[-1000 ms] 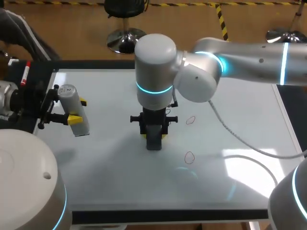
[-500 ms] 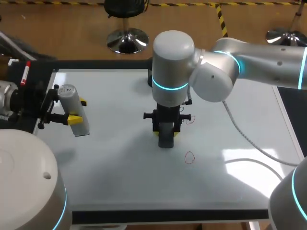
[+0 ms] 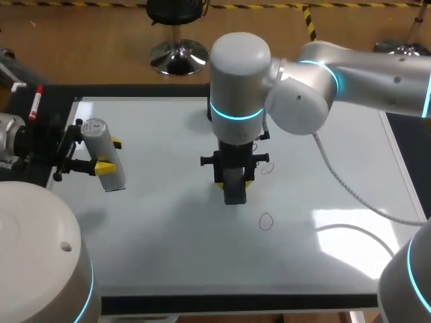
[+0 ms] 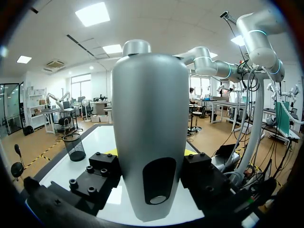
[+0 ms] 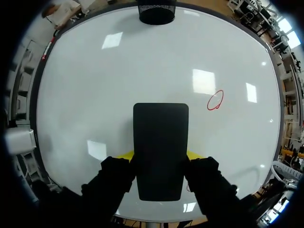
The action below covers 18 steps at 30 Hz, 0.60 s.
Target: Pick up the inspection probe, press it on each red-marked spot on the whiteboard one by one, put down the probe, pick up the eraser, and wipe off all the red marks.
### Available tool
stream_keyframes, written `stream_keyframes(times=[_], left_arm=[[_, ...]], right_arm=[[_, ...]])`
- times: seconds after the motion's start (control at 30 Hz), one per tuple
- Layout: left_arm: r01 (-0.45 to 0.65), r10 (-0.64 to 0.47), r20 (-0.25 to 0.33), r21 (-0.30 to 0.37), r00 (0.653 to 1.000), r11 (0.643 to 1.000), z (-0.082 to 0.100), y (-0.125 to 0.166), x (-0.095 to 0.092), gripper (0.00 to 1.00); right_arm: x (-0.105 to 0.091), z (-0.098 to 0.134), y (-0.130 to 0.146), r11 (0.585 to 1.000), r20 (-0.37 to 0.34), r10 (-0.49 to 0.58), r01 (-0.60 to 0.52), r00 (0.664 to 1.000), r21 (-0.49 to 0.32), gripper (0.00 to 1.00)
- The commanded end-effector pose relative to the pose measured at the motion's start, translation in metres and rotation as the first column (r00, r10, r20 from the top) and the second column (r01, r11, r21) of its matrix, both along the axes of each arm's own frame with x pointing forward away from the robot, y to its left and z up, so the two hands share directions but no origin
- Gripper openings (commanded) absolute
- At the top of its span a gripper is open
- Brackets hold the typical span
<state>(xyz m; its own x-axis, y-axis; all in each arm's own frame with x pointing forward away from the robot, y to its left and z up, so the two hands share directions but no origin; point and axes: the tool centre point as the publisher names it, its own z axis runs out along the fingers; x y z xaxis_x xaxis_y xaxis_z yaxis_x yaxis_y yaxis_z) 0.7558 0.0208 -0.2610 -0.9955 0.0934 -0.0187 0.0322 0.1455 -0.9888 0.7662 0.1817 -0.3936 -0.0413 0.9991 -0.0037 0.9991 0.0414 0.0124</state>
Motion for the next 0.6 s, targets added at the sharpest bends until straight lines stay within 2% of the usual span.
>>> stream_keyframes(times=[0.03, 0.37, 0.6], left_arm=[[0.001, -0.001, 0.002, -0.002, 1.0, 1.0, 0.0, 0.0, 0.0, 0.0], [0.001, -0.001, 0.002, -0.002, 1.0, 1.0, 0.0, 0.0, 0.0, 0.0], [0.001, -0.001, 0.002, -0.002, 1.0, 1.0, 0.0, 0.0, 0.0, 0.0]], right_arm=[[0.0, 0.008, -0.009, 1.0, -0.006, 0.014, -0.014, 1.0, 0.0, 0.0], [-0.012, 0.027, -0.024, 1.0, -0.01, 0.025, -0.025, 1.0, 0.005, 0.0], [-0.022, 0.044, -0.036, 0.997, -0.027, 0.05, -0.049, 0.998, 0.051, 0.0]])
